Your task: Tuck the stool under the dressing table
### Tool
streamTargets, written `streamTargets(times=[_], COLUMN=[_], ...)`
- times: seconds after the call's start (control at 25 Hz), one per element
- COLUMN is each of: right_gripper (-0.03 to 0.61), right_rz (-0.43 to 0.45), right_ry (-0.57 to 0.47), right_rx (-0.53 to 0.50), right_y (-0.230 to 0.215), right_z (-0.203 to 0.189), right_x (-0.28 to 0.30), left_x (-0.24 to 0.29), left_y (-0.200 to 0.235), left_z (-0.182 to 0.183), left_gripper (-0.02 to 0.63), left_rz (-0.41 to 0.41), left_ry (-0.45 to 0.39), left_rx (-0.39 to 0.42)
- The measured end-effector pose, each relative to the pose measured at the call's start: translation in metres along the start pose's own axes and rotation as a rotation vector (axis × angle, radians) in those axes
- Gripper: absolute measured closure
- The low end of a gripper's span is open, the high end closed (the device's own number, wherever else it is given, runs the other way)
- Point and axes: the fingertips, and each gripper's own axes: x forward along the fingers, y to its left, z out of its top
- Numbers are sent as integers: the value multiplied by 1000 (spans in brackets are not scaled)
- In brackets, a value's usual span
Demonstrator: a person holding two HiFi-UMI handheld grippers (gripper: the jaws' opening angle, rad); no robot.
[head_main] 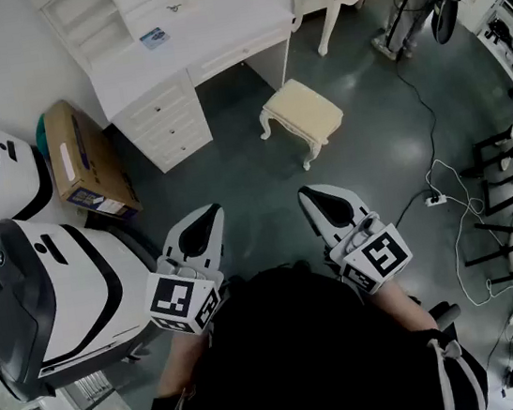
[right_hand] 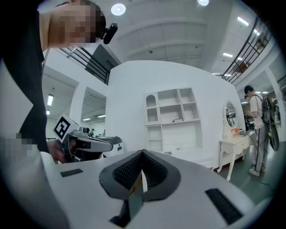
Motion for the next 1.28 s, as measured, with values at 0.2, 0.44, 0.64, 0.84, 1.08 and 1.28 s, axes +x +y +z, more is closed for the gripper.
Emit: streamTargets(times=[0.2, 0.44, 0.64, 0.84, 1.08, 1.28], right_gripper=[560, 560, 560, 560, 560, 560], right_rz=[-6, -15, 11, 24, 25, 9], right_ry=[-1, -16, -39, -41, -19, 14], right_rx=[11, 40, 88, 88, 111, 128], right_y=[-12, -36, -55, -61, -76, -87], right_z=[0, -2, -3, -8, -17, -24], right_x=[-17, -47, -82, -105, -111, -87], left_x=[13, 32, 57, 73, 88, 105], left_y=[-22, -50, -86, -114, -123, -95], left_z=[-1, 0, 4, 8, 7, 1], left_gripper=[607, 608, 607, 607, 607, 607], left_rz=[-16, -25, -38, -56, -71, -67], left_ry=[11, 16, 14, 11, 39, 53], left_rx=[7, 12, 18, 30, 27, 5])
